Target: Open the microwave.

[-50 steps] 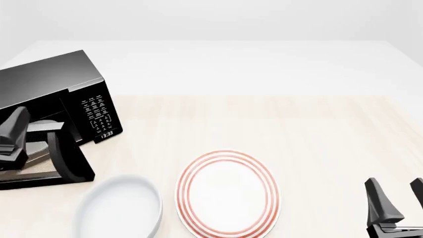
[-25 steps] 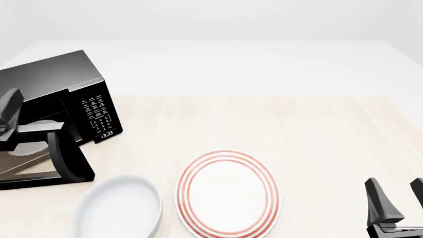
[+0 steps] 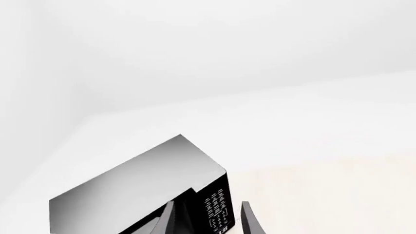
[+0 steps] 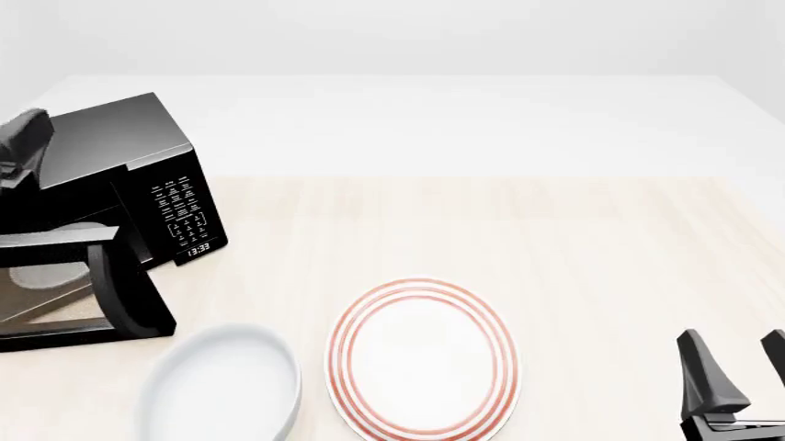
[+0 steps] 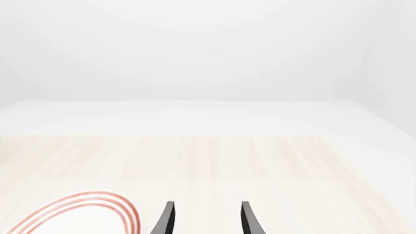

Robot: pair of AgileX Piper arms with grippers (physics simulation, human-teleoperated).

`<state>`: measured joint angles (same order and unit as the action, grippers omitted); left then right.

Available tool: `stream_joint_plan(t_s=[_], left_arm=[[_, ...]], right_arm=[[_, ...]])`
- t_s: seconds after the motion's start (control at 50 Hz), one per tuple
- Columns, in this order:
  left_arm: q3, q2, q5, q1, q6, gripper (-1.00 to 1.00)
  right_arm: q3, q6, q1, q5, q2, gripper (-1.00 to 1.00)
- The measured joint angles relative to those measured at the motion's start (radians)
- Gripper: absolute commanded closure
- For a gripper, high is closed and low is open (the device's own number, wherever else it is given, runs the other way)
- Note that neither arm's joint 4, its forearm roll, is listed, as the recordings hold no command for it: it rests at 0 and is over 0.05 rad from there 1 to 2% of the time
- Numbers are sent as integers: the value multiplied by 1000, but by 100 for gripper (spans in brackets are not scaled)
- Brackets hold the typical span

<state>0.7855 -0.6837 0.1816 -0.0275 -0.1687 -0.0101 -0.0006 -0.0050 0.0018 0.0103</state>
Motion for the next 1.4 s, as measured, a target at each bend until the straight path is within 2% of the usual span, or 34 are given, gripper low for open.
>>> stream_joint_plan(t_s=[0.22, 0.6, 1.08, 1.4], left_arm=[[89, -74, 70, 16, -2, -100], [156, -167, 166, -3, -48, -100], [199, -312, 192, -11, 14, -100], [224, -414, 181, -26, 31, -100]], right_arm=[[0, 0, 0, 0, 0, -100], [0, 0, 0, 0, 0, -100], [0, 0, 0, 0, 0, -100], [0, 0, 0, 0, 0, -100]])
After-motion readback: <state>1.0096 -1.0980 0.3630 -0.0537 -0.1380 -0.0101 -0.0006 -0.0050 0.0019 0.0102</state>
